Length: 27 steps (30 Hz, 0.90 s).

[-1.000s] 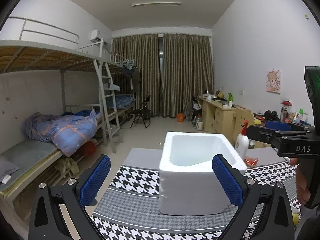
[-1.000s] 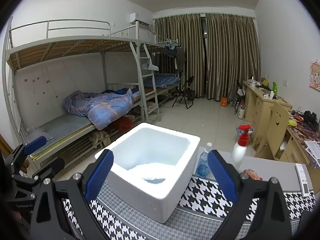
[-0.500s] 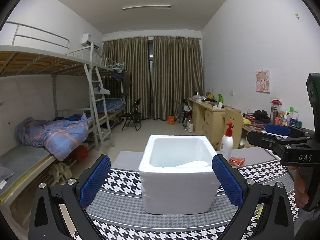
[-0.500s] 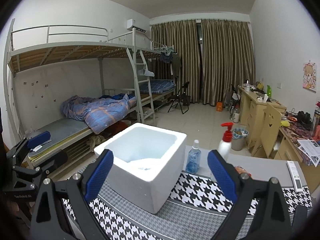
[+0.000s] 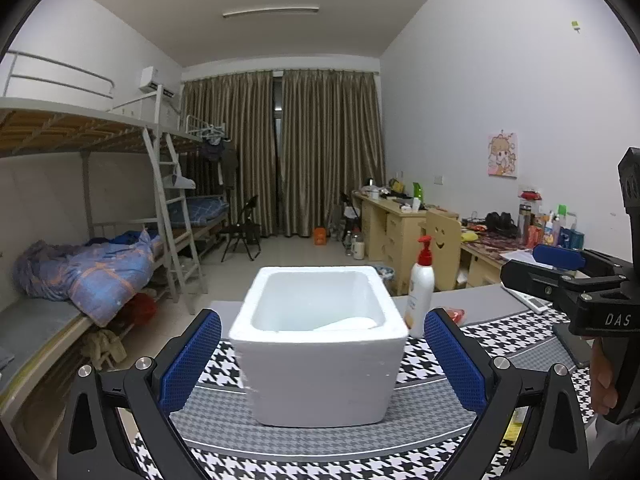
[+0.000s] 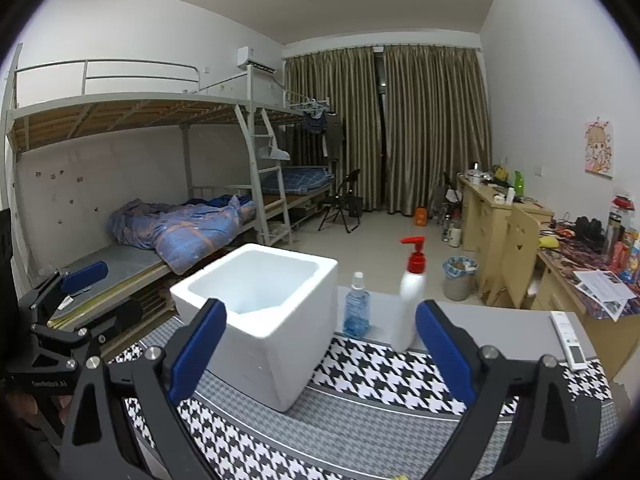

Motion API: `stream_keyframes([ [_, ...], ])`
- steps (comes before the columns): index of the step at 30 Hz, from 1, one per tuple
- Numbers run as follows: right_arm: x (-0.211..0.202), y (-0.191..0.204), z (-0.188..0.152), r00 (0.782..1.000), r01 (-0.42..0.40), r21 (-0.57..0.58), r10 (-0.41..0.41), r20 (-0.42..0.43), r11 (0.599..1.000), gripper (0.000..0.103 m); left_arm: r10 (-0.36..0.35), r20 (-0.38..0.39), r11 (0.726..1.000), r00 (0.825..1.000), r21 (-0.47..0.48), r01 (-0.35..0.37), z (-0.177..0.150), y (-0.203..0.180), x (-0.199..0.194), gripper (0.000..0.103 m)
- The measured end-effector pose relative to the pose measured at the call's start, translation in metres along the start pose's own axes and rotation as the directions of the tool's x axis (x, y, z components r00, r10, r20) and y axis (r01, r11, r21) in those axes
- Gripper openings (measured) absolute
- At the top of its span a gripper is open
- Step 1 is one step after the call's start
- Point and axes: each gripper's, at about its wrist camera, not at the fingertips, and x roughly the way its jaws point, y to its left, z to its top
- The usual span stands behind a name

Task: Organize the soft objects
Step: 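Move both tools from the foam box toward the yellow net and grey sock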

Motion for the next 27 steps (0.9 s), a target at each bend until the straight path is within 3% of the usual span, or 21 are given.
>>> stream_keyframes([
  [27, -0.048, -0.041, -0.04, 0.987, 0.161, 0.07, -0.162, -0.005, 0.984, 0.1, -0.183, -0.045, 0.982, 0.982, 0.034, 0.184, -0.012, -0.052, 0.011, 0.102],
])
